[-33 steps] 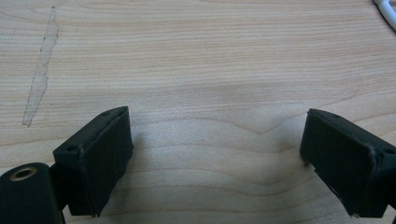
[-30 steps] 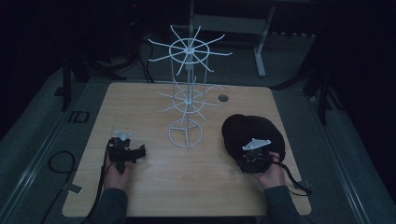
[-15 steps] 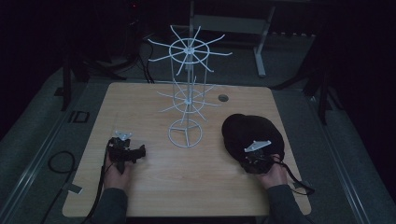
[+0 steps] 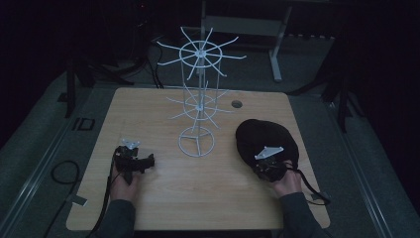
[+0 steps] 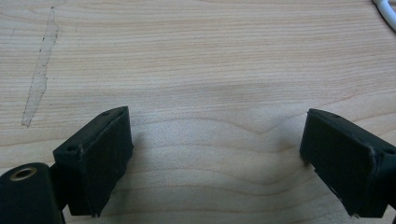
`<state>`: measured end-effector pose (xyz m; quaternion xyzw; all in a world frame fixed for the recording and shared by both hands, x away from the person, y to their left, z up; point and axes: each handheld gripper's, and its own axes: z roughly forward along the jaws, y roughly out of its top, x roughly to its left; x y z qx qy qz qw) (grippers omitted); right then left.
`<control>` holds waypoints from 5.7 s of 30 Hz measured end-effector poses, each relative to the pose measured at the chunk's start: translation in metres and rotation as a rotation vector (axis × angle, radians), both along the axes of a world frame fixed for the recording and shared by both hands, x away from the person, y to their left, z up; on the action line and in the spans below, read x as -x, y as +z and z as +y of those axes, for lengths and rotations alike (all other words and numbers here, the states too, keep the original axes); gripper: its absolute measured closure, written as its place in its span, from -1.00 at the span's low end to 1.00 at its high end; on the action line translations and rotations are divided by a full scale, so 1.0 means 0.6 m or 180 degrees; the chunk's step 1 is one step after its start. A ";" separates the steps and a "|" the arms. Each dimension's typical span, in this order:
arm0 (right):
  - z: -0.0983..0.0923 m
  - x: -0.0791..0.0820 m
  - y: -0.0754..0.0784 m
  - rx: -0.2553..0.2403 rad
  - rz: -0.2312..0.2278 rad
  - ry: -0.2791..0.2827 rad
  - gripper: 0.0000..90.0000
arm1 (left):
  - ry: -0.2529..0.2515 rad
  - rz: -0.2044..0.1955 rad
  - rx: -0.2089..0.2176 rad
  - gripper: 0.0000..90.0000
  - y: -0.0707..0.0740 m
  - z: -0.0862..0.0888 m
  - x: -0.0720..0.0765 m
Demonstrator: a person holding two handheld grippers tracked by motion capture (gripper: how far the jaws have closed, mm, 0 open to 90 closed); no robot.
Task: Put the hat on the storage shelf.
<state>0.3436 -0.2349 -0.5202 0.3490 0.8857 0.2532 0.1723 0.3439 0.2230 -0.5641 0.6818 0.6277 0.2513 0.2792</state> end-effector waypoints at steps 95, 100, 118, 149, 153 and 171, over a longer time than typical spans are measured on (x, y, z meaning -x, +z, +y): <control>0.025 -0.200 0.343 -0.1920 -0.0249 0.0083 0.72 | 0.0013 -0.0011 0.0009 -0.77 0.000 0.000 0.000; 0.025 -0.199 0.365 -0.1953 -0.0286 0.0112 0.72 | 0.0013 -0.0011 0.0008 -0.77 0.000 0.000 0.000; 0.038 -0.194 0.425 -0.1933 -0.0412 0.0175 0.71 | 0.0010 -0.0006 0.0009 -0.77 0.000 0.000 0.000; 0.048 -0.187 0.482 -0.2084 -0.0515 0.0219 0.71 | 0.0003 0.0002 0.0005 -0.77 0.000 0.000 0.000; 0.049 -0.185 0.494 -0.2102 -0.0546 0.0247 0.71 | -0.0004 0.0013 0.0000 -0.77 0.001 0.000 0.000; 0.069 -0.173 0.532 -0.2097 -0.0667 0.0414 0.71 | -0.0002 0.0009 0.0000 -0.77 0.000 0.000 0.000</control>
